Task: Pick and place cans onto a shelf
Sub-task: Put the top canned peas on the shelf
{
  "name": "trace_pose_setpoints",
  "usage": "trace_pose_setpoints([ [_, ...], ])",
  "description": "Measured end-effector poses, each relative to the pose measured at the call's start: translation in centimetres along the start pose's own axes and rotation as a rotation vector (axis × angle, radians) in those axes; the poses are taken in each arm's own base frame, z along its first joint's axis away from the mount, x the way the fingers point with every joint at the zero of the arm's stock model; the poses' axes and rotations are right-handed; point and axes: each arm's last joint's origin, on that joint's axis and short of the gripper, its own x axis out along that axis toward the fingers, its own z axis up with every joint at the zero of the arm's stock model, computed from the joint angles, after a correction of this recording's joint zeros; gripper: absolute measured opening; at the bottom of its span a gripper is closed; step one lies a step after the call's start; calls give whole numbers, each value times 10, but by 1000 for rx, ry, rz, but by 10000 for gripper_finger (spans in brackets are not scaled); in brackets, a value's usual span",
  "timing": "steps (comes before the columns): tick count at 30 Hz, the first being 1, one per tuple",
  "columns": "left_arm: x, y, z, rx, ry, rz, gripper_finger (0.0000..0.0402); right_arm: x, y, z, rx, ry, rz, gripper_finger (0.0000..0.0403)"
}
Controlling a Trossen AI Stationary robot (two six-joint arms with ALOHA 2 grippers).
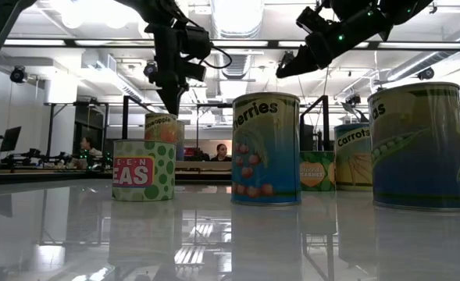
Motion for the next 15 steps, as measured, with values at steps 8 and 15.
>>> trace_pose_setpoints([
  [8, 1, 1, -3, -17, 13, -6, 1, 0, 0, 0, 0, 2, 1, 9],
  [15, 3, 4, -6, -42, 24, -10, 1, 0, 0, -1, 0, 6, 3, 9],
])
